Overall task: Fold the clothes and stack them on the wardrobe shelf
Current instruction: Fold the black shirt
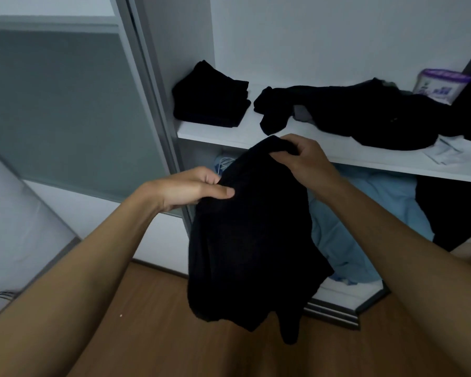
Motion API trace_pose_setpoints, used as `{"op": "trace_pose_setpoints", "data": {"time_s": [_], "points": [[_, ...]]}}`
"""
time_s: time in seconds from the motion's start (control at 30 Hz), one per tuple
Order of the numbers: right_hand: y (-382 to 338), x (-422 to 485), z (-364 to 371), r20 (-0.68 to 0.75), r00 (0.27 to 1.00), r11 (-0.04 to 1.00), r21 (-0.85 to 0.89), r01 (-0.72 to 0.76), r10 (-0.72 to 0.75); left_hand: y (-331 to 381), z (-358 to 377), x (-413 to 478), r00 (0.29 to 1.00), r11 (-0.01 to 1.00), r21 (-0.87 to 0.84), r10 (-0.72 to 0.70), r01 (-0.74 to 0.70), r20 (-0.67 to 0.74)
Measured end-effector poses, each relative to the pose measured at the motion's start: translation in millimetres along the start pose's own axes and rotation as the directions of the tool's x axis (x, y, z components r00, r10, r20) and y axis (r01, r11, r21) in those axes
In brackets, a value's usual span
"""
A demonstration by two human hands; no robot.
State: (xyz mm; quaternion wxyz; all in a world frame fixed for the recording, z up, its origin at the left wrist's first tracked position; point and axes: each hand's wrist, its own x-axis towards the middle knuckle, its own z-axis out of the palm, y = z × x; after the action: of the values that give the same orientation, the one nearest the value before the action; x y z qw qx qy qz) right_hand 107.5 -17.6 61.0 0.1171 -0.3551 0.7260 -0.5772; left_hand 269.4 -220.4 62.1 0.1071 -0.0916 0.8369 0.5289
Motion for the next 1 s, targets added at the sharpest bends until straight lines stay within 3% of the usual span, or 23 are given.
{"op": "trace_pose_setpoints", "data": {"time_s": [0.1,0.17,0.23,0.3,0.37,0.4,0.53,0.73,0.87,0.93,1.0], "points": [[4,-2,4,0.084,0.994,0.98,-0.192,-0.049,0.066,14,23,19,0.979,0.976,-0.2,0.05,-0.09,-0.198],[3,-11,3,-0.033,0.997,0.967,-0.241,-0.078,0.072,22,39,34,0.955,0.951,-0.294,0.001,-0.092,-0.295],[5,-28,-3,-0.117,0.985,0.977,-0.155,-0.144,0.126,27,54,46,0.939,0.933,-0.356,-0.079,-0.049,-0.336],[7,-50,-8,0.022,0.963,0.961,-0.063,-0.268,0.27,32,67,55,0.93,0.908,-0.417,-0.127,-0.031,-0.344],[13,-68,-4,0.179,0.914,0.927,-0.167,-0.336,0.363,36,76,61,0.927,0.886,-0.461,-0.13,-0.05,-0.351],[18,-72,1,0.19,0.909,0.921,-0.203,-0.333,0.37,39,79,63,0.93,0.883,-0.465,-0.12,-0.06,-0.349],[21,-64,13,-0.038,0.954,0.947,-0.118,-0.299,0.297,48,79,66,0.942,0.924,-0.368,-0.022,-0.11,-0.336],[14,-57,2,0.018,0.952,0.952,-0.017,-0.306,0.306,18,60,61,0.874,0.967,-0.13,0.133,-0.217,-0.468],[3,-53,-2,0.068,0.96,0.954,-0.147,-0.261,0.273,-15,60,61,0.955,0.978,0.042,0.211,-0.206,-0.209],[-2,-53,-1,0.082,0.967,0.954,-0.203,-0.221,0.242,-23,66,65,0.972,0.976,0.049,0.216,-0.212,-0.097],[-4,-54,0,0.06,0.974,0.955,-0.22,-0.2,0.218,-30,77,70,0.971,0.976,0.04,0.216,-0.212,-0.102]]}}
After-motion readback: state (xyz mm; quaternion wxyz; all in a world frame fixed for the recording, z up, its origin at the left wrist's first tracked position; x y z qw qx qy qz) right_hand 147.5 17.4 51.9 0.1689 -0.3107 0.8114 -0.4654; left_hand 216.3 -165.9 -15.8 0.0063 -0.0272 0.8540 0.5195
